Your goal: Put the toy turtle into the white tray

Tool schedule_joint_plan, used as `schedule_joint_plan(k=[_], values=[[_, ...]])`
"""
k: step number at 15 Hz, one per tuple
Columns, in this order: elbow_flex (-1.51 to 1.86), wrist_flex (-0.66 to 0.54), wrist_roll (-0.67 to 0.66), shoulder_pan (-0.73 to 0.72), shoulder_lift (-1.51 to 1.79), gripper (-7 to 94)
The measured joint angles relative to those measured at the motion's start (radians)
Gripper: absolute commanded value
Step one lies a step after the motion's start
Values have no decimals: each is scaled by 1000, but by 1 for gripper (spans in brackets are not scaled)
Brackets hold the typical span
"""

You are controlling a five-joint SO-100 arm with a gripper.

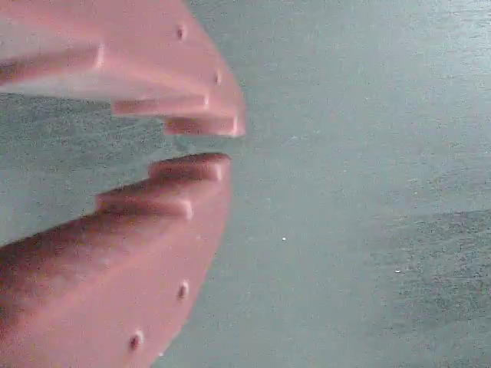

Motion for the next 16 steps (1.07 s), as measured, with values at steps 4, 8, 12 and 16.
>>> schedule_joint_plan(k=[4, 8, 12, 16], values=[[0, 0, -18, -6, 0, 0], [0, 0, -32, -29, 0, 0], [0, 0, -32, -29, 0, 0], [0, 0, -32, -29, 0, 0]])
